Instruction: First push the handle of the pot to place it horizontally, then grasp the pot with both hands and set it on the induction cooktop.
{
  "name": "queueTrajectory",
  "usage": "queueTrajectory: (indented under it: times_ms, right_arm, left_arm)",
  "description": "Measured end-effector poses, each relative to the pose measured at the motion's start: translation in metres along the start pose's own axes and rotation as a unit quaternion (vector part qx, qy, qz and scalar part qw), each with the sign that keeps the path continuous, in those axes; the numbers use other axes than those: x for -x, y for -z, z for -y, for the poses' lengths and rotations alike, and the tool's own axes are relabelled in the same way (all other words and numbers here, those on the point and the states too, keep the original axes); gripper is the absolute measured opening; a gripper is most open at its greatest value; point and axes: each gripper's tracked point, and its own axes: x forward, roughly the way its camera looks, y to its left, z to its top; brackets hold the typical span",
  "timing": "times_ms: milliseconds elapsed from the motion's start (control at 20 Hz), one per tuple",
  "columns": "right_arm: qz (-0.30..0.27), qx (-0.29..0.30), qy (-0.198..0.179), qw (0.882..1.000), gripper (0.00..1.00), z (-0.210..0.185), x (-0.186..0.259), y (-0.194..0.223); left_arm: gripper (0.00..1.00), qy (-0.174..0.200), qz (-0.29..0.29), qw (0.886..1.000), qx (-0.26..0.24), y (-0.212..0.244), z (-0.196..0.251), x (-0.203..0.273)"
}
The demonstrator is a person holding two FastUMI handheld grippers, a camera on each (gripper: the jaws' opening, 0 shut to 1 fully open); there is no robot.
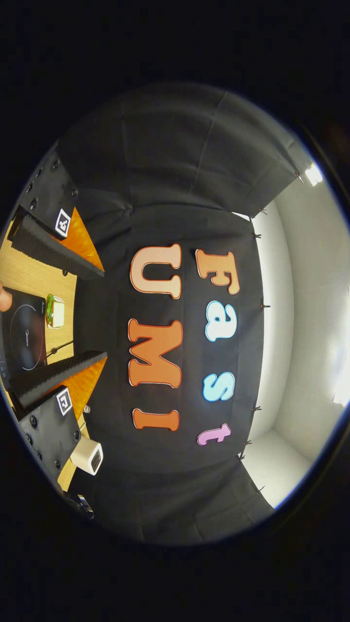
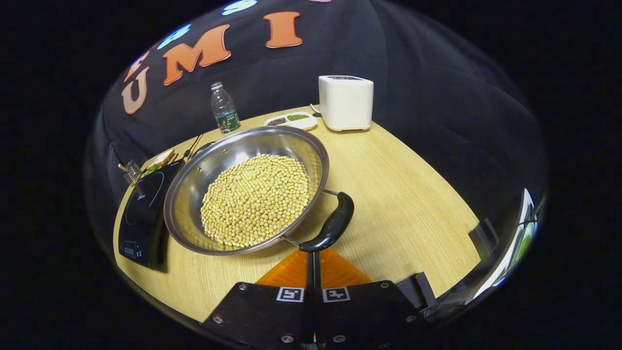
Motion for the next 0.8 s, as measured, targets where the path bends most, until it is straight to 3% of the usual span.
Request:
queueTrajectory:
  times_ms: [800]
  right_arm:
    - [-0.011, -0.098, 0.013, 0.995, 0.00, 0.025, -0.057, -0.055]
  left_arm:
    - [0.95, -0.011, -0.013, 1.000, -0.006, 0.021, 0.002, -0.028]
